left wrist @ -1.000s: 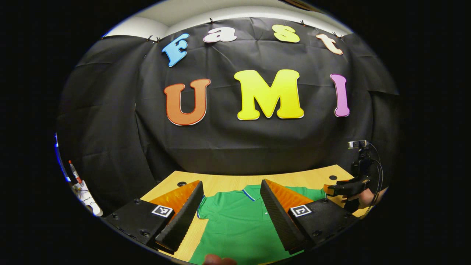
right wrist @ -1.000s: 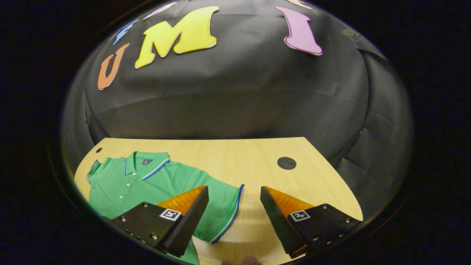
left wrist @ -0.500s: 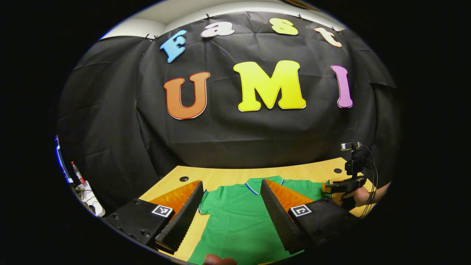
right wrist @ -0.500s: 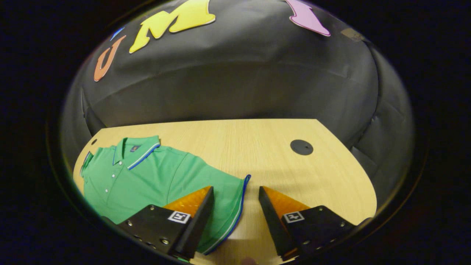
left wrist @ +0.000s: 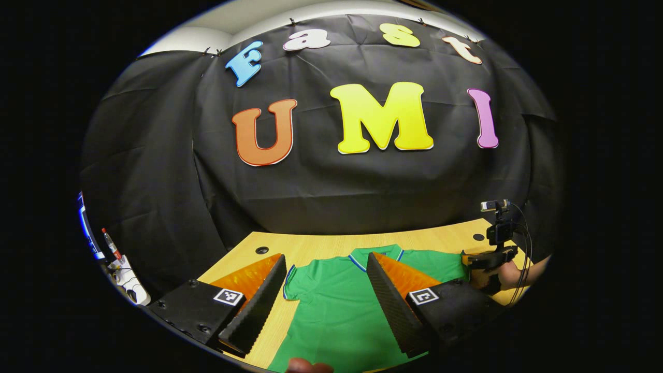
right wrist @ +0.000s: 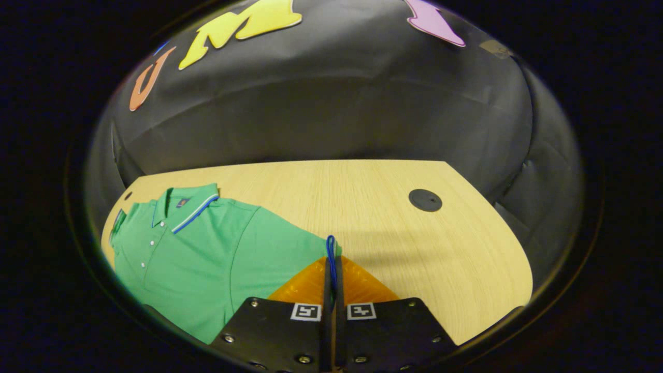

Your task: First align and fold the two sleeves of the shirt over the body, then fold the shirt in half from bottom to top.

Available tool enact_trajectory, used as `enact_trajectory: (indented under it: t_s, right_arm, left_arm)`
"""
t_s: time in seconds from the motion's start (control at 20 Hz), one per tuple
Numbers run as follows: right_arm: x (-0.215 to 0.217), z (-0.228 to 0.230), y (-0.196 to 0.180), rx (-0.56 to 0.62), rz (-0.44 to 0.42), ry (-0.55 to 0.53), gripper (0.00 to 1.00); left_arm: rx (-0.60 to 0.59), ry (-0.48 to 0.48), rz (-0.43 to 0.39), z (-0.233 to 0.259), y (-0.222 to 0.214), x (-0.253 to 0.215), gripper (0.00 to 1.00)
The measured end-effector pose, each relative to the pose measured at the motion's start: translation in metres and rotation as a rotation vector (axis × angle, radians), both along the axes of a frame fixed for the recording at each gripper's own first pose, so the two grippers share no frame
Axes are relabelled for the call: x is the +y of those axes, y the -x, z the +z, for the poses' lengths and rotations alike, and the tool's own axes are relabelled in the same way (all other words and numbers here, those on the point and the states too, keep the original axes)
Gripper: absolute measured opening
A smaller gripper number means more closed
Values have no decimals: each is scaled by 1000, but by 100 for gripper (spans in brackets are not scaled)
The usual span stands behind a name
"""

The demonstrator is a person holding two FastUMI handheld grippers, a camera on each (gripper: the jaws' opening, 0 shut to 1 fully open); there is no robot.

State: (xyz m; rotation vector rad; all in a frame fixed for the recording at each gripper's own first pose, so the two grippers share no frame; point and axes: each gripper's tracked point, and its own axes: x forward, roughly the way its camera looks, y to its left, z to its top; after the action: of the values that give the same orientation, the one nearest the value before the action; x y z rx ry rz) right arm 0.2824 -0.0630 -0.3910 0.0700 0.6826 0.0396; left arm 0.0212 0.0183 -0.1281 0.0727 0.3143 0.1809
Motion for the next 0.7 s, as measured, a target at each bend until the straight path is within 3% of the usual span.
enact_trajectory:
  t_s: [0.45,0.7]
  right_arm:
    - [4,45,-3,-48,-11,-6,1]
    - [33,82,-2,-95,26,-4,1]
  left_arm:
    - [-12,15,45,0,11,23,100]
    - [-24,17,82,-2,26,45,100]
